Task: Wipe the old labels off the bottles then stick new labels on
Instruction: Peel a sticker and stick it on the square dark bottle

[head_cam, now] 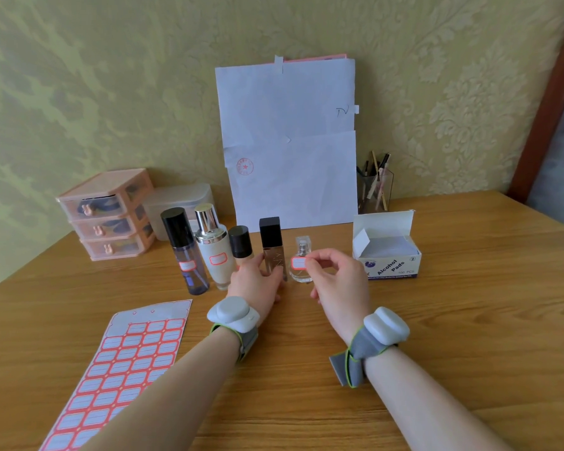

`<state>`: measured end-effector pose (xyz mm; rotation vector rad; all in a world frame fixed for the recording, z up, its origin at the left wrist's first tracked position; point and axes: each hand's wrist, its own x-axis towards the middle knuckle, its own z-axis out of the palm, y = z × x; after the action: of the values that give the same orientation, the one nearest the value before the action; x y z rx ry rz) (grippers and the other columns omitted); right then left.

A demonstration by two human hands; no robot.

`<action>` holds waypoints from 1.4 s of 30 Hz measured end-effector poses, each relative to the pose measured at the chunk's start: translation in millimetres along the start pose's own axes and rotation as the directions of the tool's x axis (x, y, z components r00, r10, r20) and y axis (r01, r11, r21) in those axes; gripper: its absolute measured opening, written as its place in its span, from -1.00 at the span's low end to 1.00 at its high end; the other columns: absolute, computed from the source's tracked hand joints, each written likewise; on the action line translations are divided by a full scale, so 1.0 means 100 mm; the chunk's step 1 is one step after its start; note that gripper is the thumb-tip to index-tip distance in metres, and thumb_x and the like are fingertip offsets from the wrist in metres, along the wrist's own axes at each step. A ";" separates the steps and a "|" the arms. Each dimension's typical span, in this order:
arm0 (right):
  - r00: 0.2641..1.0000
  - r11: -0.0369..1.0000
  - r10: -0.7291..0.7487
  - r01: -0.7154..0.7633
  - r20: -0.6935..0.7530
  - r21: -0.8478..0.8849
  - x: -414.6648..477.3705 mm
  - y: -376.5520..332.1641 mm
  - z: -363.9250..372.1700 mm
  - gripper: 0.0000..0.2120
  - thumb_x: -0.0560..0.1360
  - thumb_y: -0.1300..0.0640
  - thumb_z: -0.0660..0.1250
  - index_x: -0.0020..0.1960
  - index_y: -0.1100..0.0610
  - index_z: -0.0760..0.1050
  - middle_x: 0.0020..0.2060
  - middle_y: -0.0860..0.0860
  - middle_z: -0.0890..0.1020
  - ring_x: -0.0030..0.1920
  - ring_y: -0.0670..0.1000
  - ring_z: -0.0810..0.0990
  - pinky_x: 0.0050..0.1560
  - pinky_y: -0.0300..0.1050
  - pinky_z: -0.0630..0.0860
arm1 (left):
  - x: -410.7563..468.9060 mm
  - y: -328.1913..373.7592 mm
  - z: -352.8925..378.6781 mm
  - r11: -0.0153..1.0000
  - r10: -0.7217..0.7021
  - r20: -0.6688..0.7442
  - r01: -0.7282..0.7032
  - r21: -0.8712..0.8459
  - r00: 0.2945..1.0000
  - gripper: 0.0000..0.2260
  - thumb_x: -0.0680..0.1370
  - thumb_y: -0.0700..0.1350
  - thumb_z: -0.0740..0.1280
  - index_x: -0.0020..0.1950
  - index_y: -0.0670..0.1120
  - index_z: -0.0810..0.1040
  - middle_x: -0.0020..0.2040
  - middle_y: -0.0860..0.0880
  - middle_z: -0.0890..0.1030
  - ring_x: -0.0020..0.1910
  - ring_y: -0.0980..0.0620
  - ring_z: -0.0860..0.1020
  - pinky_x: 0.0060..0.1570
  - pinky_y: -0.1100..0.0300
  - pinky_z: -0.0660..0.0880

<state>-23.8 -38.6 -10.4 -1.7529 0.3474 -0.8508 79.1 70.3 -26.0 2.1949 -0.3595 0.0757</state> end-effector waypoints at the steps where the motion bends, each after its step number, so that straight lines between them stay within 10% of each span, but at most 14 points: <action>1: 1.000 1.000 0.004 -0.004 0.002 -0.003 0.00 0.00 0.00 -0.90 0.52 0.19 0.36 -0.12 0.03 0.62 -0.26 -0.11 0.65 -0.54 -0.11 0.54 -0.48 -0.24 0.43 | 0.01 0.00 0.02 1.000 -0.006 0.008 0.006 -0.008 1.000 -0.72 0.60 -0.01 0.32 0.31 0.07 0.52 -0.41 0.14 0.65 -0.54 0.21 0.59 -0.50 0.29 0.54; 12: 0.998 0.998 0.056 -0.056 0.035 -0.002 -0.03 -0.08 -0.01 -0.88 0.48 0.21 0.39 -0.16 0.02 0.63 -0.30 -0.08 0.65 -0.27 0.11 0.63 -0.25 0.14 0.62 | -0.10 0.02 -0.08 0.991 0.001 0.049 0.006 -0.131 0.999 -0.72 0.62 -0.06 0.35 0.32 -0.04 0.46 -0.34 0.06 0.67 -0.48 0.18 0.61 -0.46 0.32 0.50; 20: 0.992 0.980 0.020 -0.044 0.121 0.195 -0.08 -0.18 -0.02 -0.91 0.41 0.09 0.37 -0.17 -0.05 0.64 -0.11 -0.15 0.73 -0.07 -0.08 0.70 0.06 0.17 0.62 | -0.42 0.08 -0.38 0.914 0.048 0.020 -0.036 -0.404 0.999 -0.81 0.56 -0.04 0.43 0.15 -0.03 0.65 -0.15 -0.10 0.66 -0.22 0.03 0.66 -0.37 0.18 0.63; 30: 0.993 0.973 -0.029 0.002 0.118 0.229 -0.12 -0.23 0.00 -0.91 0.39 0.01 0.36 -0.16 -0.06 0.64 -0.17 0.02 0.73 -0.10 0.08 0.70 -0.03 0.28 0.62 | -0.56 0.11 -0.44 0.785 0.049 0.099 0.023 -0.620 0.994 -0.75 0.54 -0.08 0.44 0.21 -0.05 0.62 -0.09 0.11 0.75 -0.09 0.15 0.72 -0.22 0.26 0.64; 42: 0.993 0.967 0.032 -0.059 0.113 0.247 -0.14 -0.26 0.02 -0.94 0.42 0.09 0.42 -0.19 0.04 0.67 -0.22 0.03 0.74 -0.12 0.06 0.72 -0.01 0.20 0.66 | -0.63 0.08 -0.46 0.618 0.084 0.221 0.123 -0.776 0.972 -0.71 0.54 -0.34 0.39 0.24 -0.13 0.59 0.11 -0.15 0.71 0.00 -0.13 0.72 -0.09 0.09 0.67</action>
<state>-36.8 -18.9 7.7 -1.5427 0.1979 -0.7292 20.3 116.6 -3.0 1.3061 -0.4027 -0.3164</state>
